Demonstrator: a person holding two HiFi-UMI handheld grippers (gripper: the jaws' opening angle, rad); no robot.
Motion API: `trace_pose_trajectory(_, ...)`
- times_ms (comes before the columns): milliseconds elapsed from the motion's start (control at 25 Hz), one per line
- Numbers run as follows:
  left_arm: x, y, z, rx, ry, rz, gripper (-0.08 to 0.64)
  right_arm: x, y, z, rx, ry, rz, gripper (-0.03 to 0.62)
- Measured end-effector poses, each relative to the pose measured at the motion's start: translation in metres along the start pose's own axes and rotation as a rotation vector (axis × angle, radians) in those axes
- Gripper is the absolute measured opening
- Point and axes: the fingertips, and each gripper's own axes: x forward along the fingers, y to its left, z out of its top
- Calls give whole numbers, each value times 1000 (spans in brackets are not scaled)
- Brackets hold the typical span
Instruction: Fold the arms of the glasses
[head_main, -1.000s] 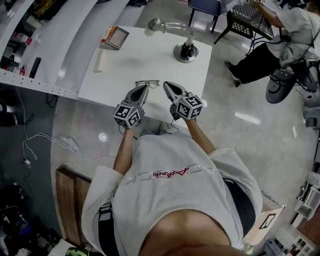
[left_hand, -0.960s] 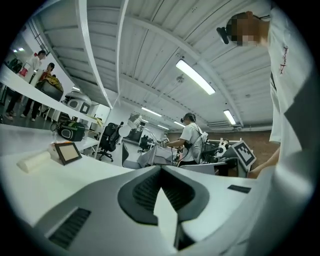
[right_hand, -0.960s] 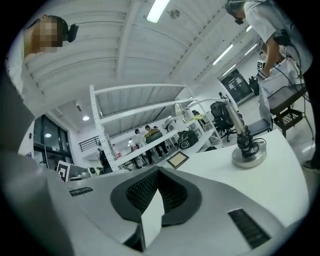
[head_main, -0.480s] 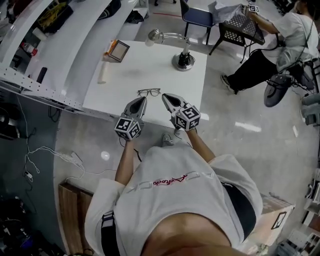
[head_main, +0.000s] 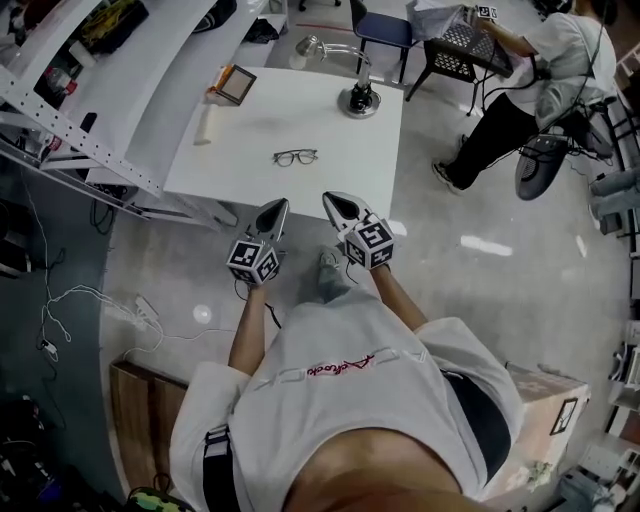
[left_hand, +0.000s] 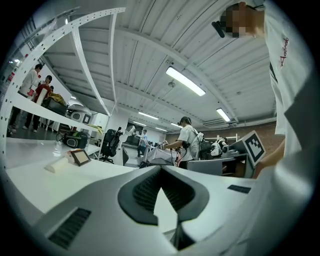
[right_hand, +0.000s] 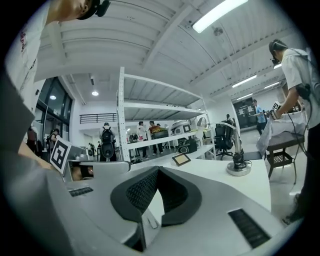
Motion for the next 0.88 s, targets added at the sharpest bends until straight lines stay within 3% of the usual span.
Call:
trace_pose_trajectory(480,-54,-71,-11,43,-8,7,25,-86,46,-17,-25,-2,-61,17)
trace_pose_trajectory(880,-91,-99,-19,48,-19,32,25,-123,60,-21,-35,-22,-100,15)
